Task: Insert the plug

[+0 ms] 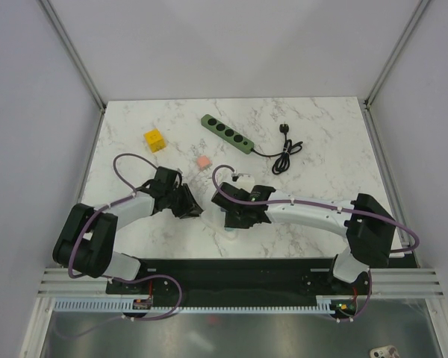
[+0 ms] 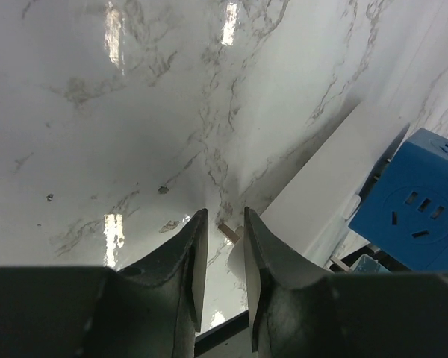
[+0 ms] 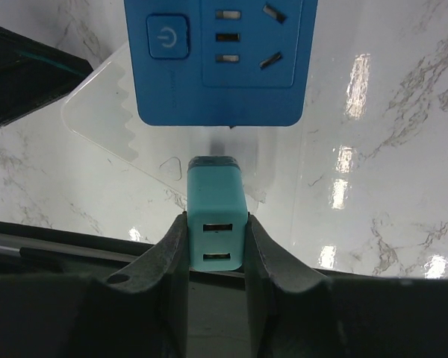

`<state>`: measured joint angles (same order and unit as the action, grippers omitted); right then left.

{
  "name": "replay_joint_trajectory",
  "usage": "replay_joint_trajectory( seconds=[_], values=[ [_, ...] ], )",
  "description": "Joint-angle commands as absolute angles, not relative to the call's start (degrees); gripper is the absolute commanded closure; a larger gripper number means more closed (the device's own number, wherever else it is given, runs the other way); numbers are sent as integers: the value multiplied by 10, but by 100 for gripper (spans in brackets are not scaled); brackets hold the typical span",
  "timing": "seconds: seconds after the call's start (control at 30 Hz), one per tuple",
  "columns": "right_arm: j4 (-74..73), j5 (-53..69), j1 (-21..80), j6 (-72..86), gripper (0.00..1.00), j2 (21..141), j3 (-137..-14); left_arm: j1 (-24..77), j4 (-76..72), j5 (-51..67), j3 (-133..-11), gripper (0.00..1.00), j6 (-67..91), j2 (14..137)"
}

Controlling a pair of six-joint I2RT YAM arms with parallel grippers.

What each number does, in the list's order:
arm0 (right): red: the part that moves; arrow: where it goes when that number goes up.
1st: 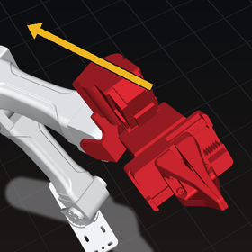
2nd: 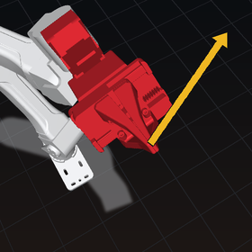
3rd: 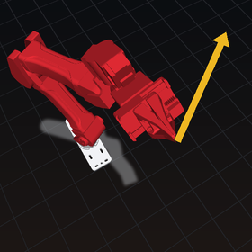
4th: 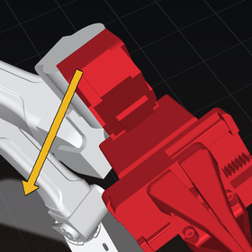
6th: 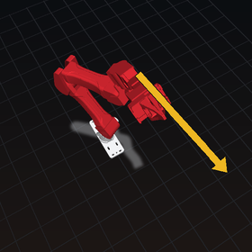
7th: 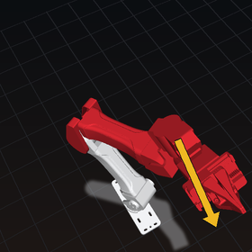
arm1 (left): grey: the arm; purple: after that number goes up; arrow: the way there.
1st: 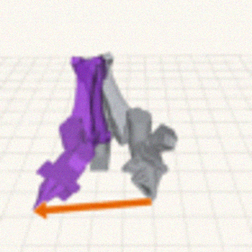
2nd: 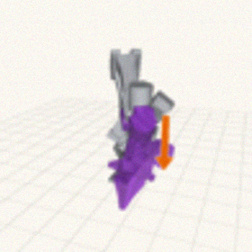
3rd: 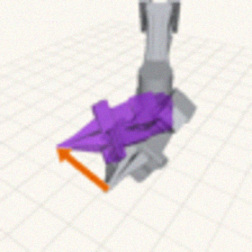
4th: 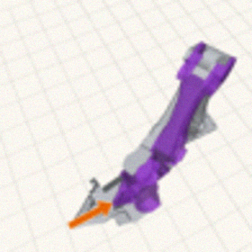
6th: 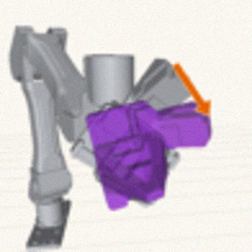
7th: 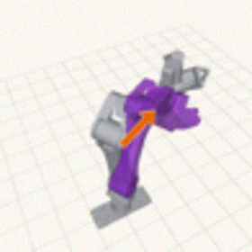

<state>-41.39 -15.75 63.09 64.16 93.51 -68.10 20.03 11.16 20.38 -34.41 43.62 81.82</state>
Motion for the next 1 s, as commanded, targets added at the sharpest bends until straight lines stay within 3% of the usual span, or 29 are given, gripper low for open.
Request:
replay_joint_trajectory(
  seconds=[0.0,0.5,0.97],
  values=[
    [-426,-136,628,614,100,940,-691,210,89,196,-334,68,440,806],
    [-433,-67,597,430,100,951,-725,232,76,188,-321,67,454,797],
    [-463,-77,597,427,100,953,-745,237,76,188,-314,67,456,785]
  ],
)
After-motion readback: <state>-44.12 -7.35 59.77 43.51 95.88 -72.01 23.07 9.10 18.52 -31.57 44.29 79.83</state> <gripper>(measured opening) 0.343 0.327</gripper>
